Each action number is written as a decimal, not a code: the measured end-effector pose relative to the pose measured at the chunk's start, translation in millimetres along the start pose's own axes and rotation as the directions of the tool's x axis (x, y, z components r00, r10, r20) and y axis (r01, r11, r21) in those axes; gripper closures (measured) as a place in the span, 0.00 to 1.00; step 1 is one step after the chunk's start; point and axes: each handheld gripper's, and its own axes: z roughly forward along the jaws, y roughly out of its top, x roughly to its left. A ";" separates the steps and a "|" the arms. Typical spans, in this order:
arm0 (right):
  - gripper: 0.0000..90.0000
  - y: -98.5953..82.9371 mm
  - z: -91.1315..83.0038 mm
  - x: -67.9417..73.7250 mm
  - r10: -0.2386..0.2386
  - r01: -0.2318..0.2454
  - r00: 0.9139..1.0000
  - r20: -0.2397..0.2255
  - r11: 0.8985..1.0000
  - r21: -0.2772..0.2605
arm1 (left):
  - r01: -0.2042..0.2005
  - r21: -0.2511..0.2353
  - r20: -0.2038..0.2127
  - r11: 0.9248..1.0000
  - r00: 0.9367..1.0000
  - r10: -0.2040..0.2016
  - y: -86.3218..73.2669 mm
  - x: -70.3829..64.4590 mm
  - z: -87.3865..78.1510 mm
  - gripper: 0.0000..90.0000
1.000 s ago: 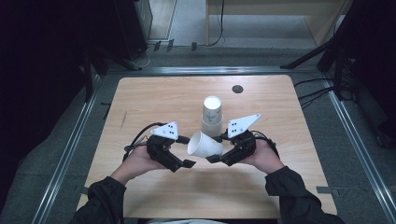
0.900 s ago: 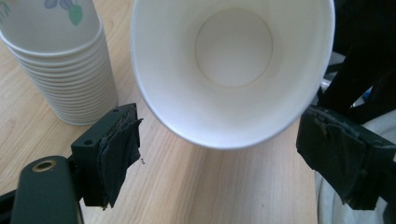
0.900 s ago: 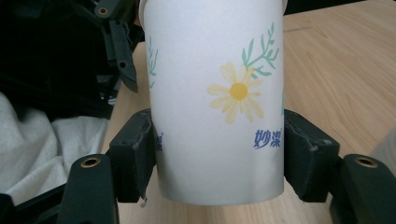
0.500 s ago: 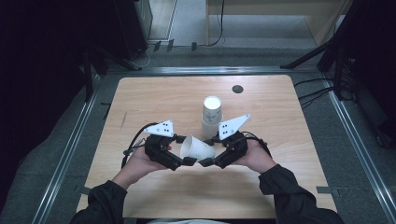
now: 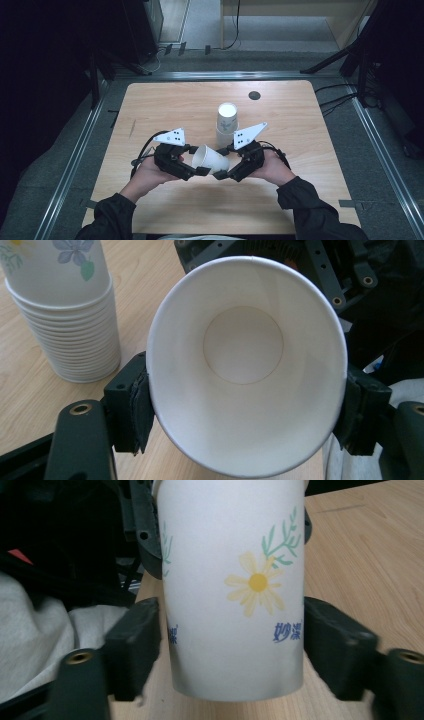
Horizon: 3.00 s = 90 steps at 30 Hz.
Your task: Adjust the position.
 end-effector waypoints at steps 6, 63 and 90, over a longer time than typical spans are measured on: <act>0.24 -2.1 -1.5 -0.3 0.009 -0.010 0.999 0.030 0.999 0.031 | -0.003 0.024 -0.003 1.000 1.000 0.003 2.1 4.1 -9.2 0.28; 0.38 -46.2 16.4 13.1 0.043 -0.066 0.991 0.129 0.982 0.175 | -0.250 0.417 0.076 0.874 0.968 0.241 21.7 -3.6 65.7 0.28; 0.38 -31.8 -9.1 10.8 0.020 -0.029 0.987 0.161 0.998 0.051 | -0.133 0.156 0.049 0.979 0.991 0.126 23.7 5.5 32.4 0.15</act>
